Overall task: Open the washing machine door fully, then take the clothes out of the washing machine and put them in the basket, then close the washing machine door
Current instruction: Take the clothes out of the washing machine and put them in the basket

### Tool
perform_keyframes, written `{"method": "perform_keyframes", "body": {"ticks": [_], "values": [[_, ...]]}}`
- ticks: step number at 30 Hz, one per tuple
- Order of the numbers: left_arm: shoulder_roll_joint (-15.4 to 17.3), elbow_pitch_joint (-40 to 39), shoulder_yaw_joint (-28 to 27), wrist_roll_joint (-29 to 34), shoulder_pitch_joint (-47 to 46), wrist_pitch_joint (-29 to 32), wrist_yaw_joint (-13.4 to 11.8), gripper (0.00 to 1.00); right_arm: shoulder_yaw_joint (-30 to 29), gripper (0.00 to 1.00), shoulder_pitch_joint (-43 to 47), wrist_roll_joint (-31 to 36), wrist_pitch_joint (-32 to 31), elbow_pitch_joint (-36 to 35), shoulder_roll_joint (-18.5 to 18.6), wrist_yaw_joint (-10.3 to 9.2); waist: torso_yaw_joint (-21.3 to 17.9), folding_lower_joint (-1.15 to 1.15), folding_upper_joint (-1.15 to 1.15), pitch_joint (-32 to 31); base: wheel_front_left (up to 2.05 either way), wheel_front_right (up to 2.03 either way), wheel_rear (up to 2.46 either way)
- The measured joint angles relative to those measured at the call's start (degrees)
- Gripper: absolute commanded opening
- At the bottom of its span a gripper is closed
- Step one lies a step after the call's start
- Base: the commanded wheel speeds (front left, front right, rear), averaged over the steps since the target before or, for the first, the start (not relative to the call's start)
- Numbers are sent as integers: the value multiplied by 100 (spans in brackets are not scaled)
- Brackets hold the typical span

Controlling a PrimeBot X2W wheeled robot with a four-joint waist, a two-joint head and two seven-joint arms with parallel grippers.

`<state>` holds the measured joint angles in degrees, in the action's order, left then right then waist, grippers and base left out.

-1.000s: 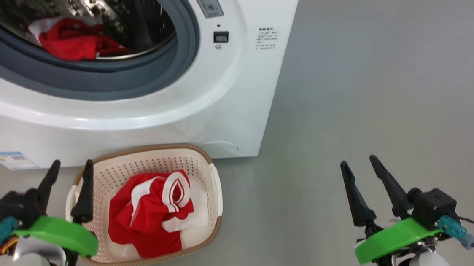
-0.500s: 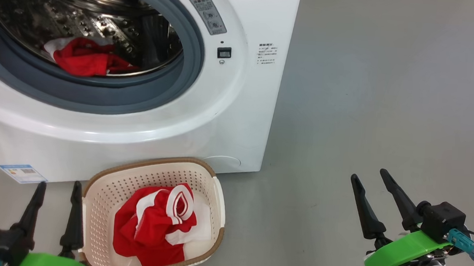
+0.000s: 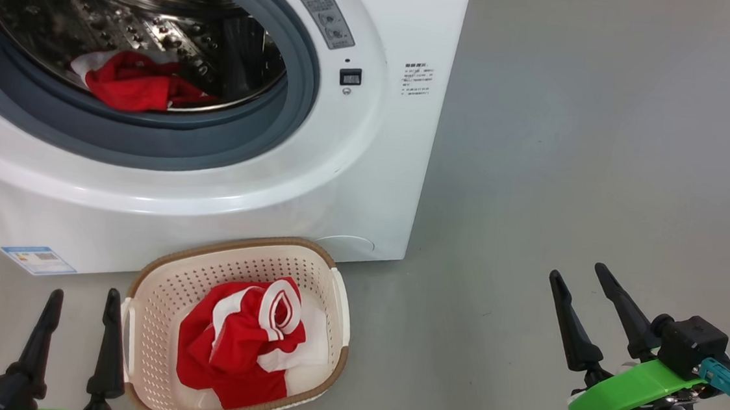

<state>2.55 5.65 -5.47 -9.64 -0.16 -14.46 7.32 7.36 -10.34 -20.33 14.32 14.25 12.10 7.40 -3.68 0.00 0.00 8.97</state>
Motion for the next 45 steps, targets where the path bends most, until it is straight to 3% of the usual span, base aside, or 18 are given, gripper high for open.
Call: {"method": "perform_keyframes", "body": {"ticks": [21,33,45], "values": [[-16,341,260,46,-434,0,0,100,-30,100,-9,1,0,-36,-73,0,63,0,0,257,0,0,0],[486,1608,614,370,-2397,29,-1,100,101,100,-438,16,0,-101,-168,0,19,0,0,845,0,0,0],[1020,3175,1134,1182,-4854,794,-68,100,181,100,-938,18,0,-143,-410,0,-211,0,0,1535,0,0,0]]}}
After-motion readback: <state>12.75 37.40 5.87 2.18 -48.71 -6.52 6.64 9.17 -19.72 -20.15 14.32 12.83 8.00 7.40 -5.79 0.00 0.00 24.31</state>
